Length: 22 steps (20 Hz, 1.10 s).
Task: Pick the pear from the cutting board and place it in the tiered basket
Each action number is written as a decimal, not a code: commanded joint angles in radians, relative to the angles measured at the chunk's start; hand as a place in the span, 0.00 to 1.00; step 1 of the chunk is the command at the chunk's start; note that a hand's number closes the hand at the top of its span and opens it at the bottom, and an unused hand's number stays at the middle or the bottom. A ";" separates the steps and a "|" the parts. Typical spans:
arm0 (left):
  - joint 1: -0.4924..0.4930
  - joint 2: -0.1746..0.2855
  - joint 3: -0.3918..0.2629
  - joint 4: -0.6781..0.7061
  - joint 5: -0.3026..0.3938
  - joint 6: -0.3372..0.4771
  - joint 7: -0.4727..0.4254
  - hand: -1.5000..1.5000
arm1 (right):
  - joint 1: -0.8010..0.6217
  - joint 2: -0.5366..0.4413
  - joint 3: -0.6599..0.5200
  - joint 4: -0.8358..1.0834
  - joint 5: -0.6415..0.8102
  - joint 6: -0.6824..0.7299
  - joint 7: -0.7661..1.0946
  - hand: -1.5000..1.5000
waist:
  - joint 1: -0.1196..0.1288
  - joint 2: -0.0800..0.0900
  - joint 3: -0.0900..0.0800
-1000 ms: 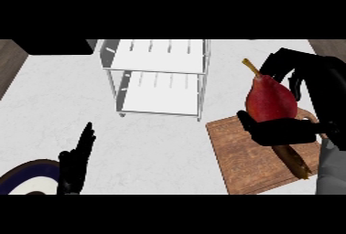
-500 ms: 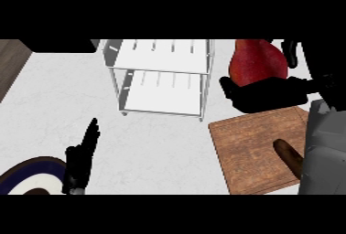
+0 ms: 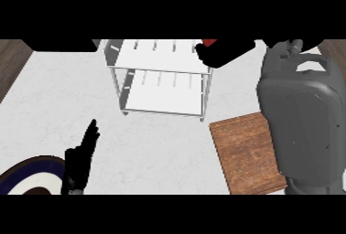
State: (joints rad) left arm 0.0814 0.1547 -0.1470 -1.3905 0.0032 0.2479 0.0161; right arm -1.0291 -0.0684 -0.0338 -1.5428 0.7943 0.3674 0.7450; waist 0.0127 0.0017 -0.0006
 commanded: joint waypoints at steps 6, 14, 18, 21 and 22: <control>-0.029 -0.018 -0.006 -0.037 -0.011 -0.004 0.063 0.50 | -0.085 0.025 0.035 0.348 0.050 -0.146 -0.180 1.00 | 0.004 0.002 0.000; -0.038 -0.034 0.011 0.036 -0.025 -0.008 0.013 0.50 | -0.138 0.068 0.048 0.645 0.087 -0.361 -0.225 1.00 | 0.009 0.004 0.000; -0.001 -0.020 0.013 -0.015 -0.037 -0.005 0.008 0.50 | -0.110 0.068 0.027 0.728 0.033 -0.439 -0.312 1.00 | 0.008 0.004 0.000; -0.002 -0.027 0.001 -0.012 -0.026 -0.027 0.003 0.50 | -0.143 0.068 -0.055 0.774 -0.123 -0.461 -0.306 1.00 | 0.025 0.009 0.001; 0.012 -0.031 0.009 0.022 -0.028 -0.022 -0.034 0.50 | -0.103 0.068 -0.015 0.745 -0.195 -0.489 -0.288 0.00 | 0.027 0.006 0.000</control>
State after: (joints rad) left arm 0.0776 0.1322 -0.1390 -1.3927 -0.0226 0.2264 0.0179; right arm -1.1538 -0.0015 -0.0137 -0.8251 0.7410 -0.0729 0.4762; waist 0.0315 0.0072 -0.0003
